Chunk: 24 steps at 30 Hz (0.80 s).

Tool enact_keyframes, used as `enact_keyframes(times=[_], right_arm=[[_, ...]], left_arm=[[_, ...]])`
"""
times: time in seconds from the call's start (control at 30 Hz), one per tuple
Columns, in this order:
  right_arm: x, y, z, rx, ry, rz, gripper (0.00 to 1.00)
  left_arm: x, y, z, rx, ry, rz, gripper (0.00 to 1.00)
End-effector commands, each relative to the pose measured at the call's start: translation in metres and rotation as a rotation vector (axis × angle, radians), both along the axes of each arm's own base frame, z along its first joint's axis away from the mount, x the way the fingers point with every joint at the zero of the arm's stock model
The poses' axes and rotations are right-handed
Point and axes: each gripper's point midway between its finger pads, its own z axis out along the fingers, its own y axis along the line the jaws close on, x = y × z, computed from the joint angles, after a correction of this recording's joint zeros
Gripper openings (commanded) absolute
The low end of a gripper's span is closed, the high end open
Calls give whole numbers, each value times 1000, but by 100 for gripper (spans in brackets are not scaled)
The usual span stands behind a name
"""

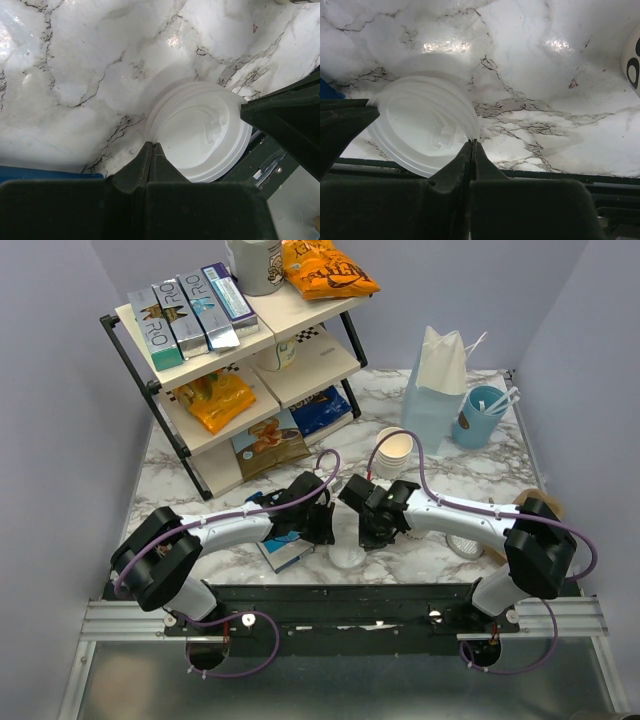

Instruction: Pack the takeout coffee

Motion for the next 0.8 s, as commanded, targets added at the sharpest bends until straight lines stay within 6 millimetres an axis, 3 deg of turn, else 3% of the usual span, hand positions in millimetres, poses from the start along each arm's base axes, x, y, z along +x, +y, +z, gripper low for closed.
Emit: enact_keyframes(times=[0.0, 0.17, 0.37, 0.67, 0.77], right_arm=[[1, 4, 5, 10, -12, -3, 1], [4, 1, 15, 14, -41, -10, 1], [5, 2, 23, 16, -46, 0, 1], [3, -2, 23, -4, -32, -12, 1], [2, -2, 26, -9, -29, -2, 1]], left_arm=[[-2, -1, 3, -20, -1, -6, 0], [-2, -2, 7, -27, -10, -5, 2], [-2, -2, 21, -65, -48, -12, 50], [2, 9, 49, -80, -144, 12, 85], [-3, 13, 56, -79, -176, -13, 92]])
